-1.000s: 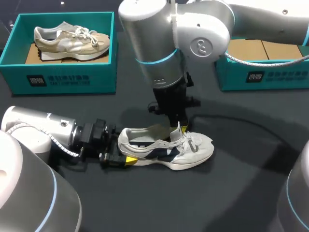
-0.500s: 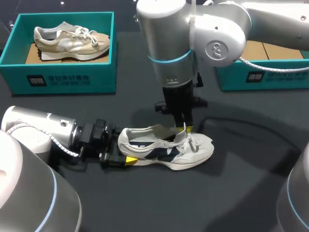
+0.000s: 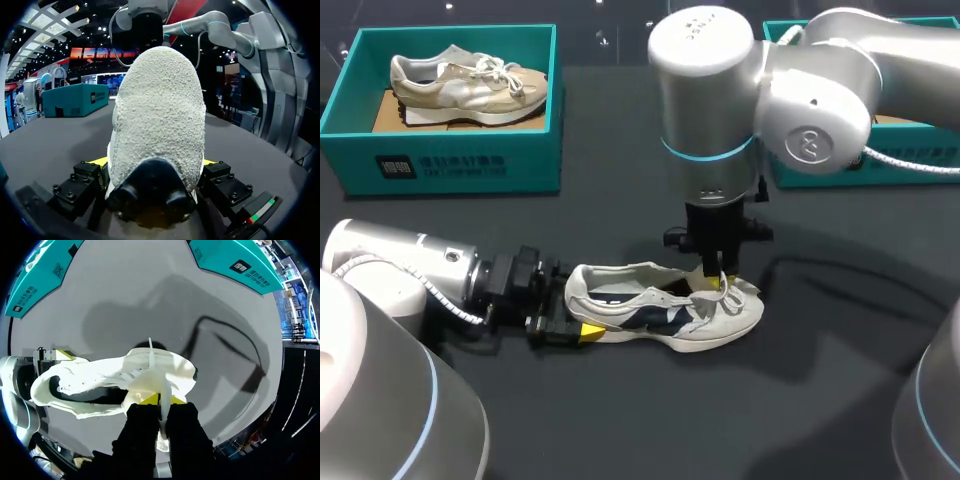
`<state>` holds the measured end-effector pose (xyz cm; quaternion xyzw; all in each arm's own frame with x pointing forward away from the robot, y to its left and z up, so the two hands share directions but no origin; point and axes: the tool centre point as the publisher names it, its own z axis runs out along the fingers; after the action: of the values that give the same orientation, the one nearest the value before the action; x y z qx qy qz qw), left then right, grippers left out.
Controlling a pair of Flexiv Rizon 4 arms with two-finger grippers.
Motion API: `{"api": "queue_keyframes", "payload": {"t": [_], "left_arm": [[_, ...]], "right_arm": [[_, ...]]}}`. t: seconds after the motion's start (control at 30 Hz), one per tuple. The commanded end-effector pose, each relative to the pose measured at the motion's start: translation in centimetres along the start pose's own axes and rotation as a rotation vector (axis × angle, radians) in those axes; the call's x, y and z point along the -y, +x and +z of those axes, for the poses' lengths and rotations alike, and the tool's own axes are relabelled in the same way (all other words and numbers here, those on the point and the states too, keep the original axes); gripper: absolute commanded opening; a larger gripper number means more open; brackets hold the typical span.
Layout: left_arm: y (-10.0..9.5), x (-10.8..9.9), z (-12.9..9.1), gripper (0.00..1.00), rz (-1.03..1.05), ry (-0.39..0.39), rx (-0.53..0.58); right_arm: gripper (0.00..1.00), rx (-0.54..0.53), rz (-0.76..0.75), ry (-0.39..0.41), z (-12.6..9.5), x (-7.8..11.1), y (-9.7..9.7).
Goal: Take the shoe out of the shoebox, open the shoe tongue, remove and reinsert the insole, then place the shoe into the shoebox
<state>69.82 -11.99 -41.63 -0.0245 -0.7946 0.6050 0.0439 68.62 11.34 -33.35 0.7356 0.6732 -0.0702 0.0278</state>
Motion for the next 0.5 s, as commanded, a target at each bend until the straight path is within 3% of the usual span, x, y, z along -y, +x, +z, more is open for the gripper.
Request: {"api": "queue_keyframes", "payload": {"t": [0.03, 0.1, 0.17, 0.27, 0.5], "left_arm": [[-0.1, -0.2, 0.0, 0.00, 0.001, -0.002, 0.004], [-0.1, -0.2, 0.0, 0.00, 0.001, -0.002, 0.004], [-0.1, -0.2, 0.0, 0.00, 0.001, -0.002, 0.004], [-0.1, -0.2, 0.0, 0.00, 0.001, -0.002, 0.004], [-0.1, -0.2, 0.0, 0.00, 0.001, -0.002, 0.004]], "right_arm": [[0.39, -0.023, 0.008, -0.014, 0.5, -0.1, -0.7], [0.52, -0.015, 0.016, -0.026, 0.5, -0.2, -0.9], [0.55, 0.000, 0.029, -0.032, 0.7, -0.2, -1.1], [0.73, 0.010, 0.042, -0.061, 0.9, -0.2, -1.6], [0.71, 0.038, 0.072, -0.075, 1.7, -0.6, -3.1]]}}
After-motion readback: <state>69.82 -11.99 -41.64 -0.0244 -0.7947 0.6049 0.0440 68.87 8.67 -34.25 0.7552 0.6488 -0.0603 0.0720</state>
